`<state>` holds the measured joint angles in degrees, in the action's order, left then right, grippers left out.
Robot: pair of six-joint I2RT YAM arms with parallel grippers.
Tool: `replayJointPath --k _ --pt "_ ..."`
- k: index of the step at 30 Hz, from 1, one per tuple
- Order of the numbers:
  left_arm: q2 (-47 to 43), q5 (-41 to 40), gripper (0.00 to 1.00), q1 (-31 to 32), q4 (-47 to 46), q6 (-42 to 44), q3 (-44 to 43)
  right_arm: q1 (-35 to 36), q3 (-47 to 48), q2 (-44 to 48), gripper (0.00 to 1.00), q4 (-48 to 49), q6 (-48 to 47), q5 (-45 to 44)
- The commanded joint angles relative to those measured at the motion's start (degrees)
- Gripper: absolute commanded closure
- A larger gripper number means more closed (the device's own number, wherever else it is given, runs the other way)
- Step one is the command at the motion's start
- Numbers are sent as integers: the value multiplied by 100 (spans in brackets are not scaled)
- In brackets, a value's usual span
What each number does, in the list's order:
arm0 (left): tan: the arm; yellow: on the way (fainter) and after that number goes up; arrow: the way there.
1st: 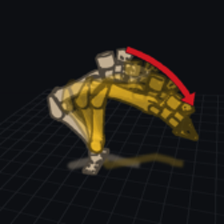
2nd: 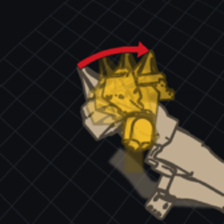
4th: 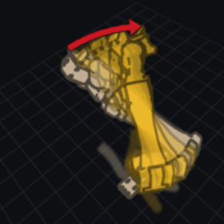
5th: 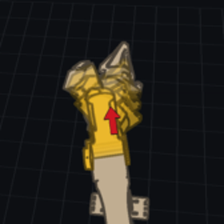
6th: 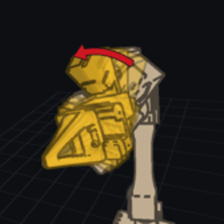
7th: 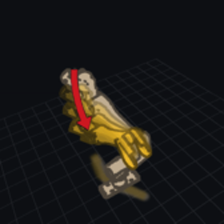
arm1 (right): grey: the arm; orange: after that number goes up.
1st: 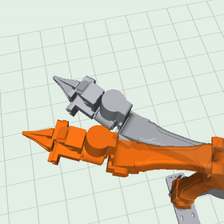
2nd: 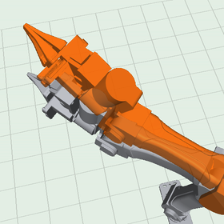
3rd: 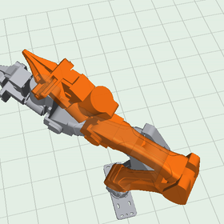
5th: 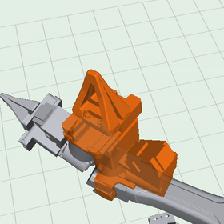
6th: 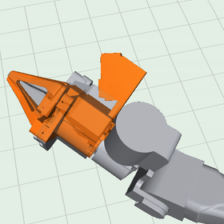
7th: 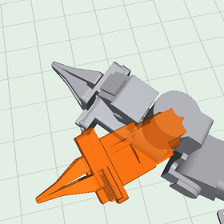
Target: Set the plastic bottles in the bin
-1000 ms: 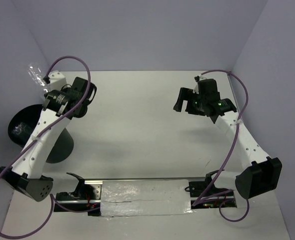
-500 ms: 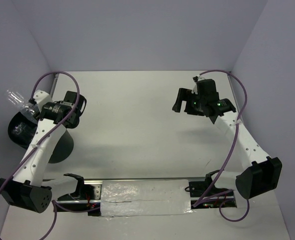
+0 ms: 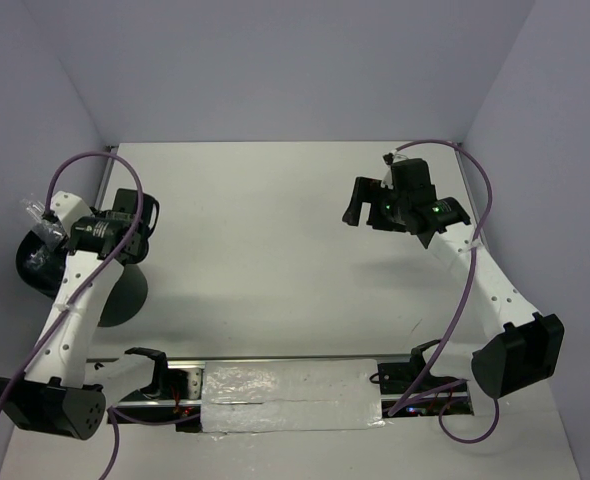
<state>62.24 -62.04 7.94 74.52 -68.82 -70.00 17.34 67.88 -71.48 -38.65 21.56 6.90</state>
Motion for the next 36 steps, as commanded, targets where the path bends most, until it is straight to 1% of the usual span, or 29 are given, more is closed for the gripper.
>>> replayJointPath --k 1,2,3,6,8,9,10,12,15,17,20,23,25,28,29,30,31,33,34,35,36 --pt "-115 148 24 -21 -254 358 -75 67 173 20 0 -11 -29 -22" --pt "-107 175 22 -21 -306 447 -119 67 173 20 0 -11 -29 -22" --pt "-107 192 18 -21 -437 561 -224 85 173 12 0 -2 -21 -22" --pt "-36 192 15 -21 -596 939 -532 85 164 12 0 7 -21 -22" --pt "34 254 13 -21 -849 1334 -838 94 147 20 0 7 -20 -30" --pt "51 315 12 -21 -991 1753 -945 85 147 20 0 7 -20 -30" --pt "113 472 11 -21 -1262 1966 -1198 85 138 12 0 16 -20 -30" --pt "183 666 11 -21 -1457 2536 -1507 94 138 -6 0 25 -20 -22" --pt "455 1158 10 -21 -1686 3100 -2192 85 121 -15 0 60 6 -22" --pt "613 1508 9 -21 -1660 3269 -2752 94 103 -15 0 86 15 -39" --pt "991 1817 8 -21 -1538 3497 -3484 85 59 -23 0 95 24 -57" --pt "1631 1923 7 -21 -1265 3472 -4178 94 68 -32 0 86 24 -83" --pt "1870 2055 7 -21 -1168 3480 -4625 85 85 -15 0 51 15 -127" --pt "2301 2765 7 -21 -1290 3612 -5084 85 182 29 0 -37 -3 -197" --pt "2484 3203 6 -21 -1387 3717 -5277 94 295 55 0 -124 6 -267" --pt "2564 3207 6 -21 -1388 3744 -5279 94 366 82 0 -125 -3 -320" --pt "2626 3633 5 -21 -1518 3779 -5409 94 436 125 0 -203 -12 -364" --pt "2706 4171 5 -12 -1903 3954 -5402 85 735 248 0 -352 -47 -601" --pt "2689 4774 4 -12 -2080 4007 -5341 85 831 284 0 -397 -73 -671" --pt "2636 5102 4 -12 -2256 4112 -5262 85 1041 371 0 -458 -134 -863" --pt "2610 5436 4 -12 -2632 4174 -5078 85 1148 415 0 -546 -178 -944"
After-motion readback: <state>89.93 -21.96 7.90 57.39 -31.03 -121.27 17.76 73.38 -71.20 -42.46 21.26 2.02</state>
